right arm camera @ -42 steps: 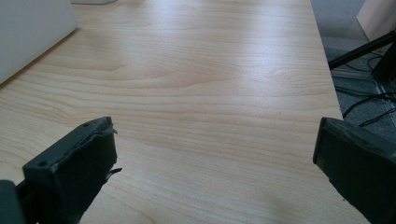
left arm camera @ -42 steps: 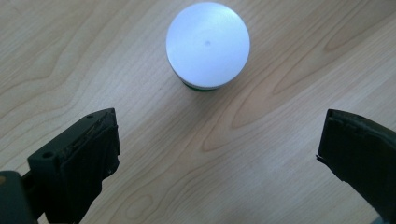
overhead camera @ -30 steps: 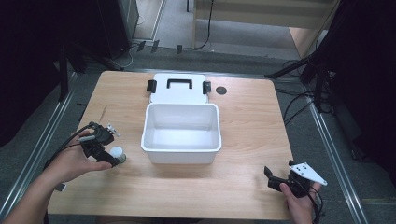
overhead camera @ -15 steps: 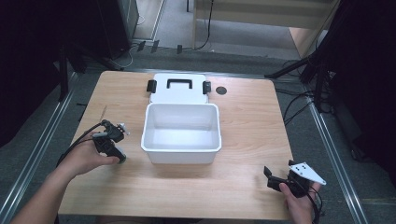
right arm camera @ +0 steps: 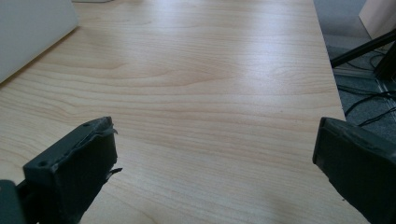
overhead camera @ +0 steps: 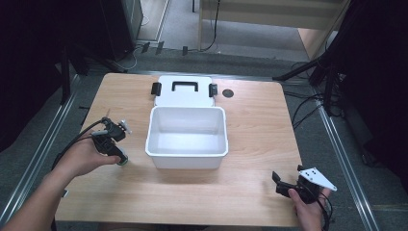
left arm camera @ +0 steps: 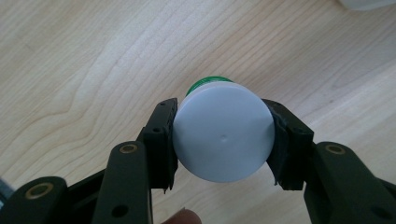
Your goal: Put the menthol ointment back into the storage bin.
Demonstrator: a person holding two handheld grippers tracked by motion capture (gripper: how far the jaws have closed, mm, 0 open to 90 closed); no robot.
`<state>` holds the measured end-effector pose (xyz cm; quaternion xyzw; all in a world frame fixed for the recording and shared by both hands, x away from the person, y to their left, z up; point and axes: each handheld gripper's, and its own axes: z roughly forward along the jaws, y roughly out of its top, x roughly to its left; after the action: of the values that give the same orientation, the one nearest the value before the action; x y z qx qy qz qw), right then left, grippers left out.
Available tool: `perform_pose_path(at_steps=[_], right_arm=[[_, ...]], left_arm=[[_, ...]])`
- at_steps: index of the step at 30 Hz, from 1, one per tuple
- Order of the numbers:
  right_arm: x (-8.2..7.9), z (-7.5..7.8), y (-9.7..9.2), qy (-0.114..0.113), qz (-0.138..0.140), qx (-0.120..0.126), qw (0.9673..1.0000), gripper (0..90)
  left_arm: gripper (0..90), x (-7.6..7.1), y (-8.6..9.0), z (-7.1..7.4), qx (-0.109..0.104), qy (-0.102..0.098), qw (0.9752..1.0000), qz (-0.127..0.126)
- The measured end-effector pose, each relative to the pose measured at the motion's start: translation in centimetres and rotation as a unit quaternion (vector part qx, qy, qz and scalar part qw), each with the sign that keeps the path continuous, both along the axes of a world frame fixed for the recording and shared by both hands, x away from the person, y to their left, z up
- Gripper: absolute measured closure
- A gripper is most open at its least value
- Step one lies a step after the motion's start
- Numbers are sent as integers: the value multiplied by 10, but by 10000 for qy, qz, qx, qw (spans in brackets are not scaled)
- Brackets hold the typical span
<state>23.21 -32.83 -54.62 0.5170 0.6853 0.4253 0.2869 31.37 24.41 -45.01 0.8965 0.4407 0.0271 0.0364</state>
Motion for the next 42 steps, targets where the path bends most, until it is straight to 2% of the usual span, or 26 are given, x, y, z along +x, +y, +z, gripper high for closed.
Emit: perform_pose_path(at_steps=[1, 4, 7, 8, 13, 19, 24, 28, 33, 37, 42], right_arm=[[0, 0, 0, 0, 0, 0, 10000, 0], [0, 0, 1, 36, 0, 0, 10000, 0], [1, 0, 1, 32, 5, -8, 10000, 0], [1, 0, 0, 38, 3, 15, 10000, 0], [1, 0, 0, 44, -23, 12, 10000, 0], [1, 0, 1, 22, -33, -26, 10000, 0], [1, 0, 1, 24, -30, -17, 10000, 0], [1, 0, 0, 27, -20, 27, 10000, 0], [1, 0, 0, 12, -39, 24, 10000, 0], [1, 0, 0, 28, -27, 17, 10000, 0], [1, 0, 0, 37, -27, 32, 10000, 0]], left_arm=[[515, 0, 0, 0, 0, 0, 10000, 0], [515, -1, -5, 15, 21, 71, 9999, -131], [515, 0, -7, 21, 47, 61, 9999, -155], [515, 1, -9, 27, 89, 9, 9998, -166], [515, 4, -11, 41, 95, -125, 9997, -165], [516, 6, -12, 60, 148, -191, 9996, -165], [516, 9, -12, 78, 190, -346, 9991, -125], [516, 10, -14, 95, 158, -432, 9987, -238], [517, 12, -15, 106, 149, -479, 9984, -253], [517, 13, -18, 117, 16, -444, 9986, -277], [517, 17, -25, 125, 45, -496, 9981, -357]])
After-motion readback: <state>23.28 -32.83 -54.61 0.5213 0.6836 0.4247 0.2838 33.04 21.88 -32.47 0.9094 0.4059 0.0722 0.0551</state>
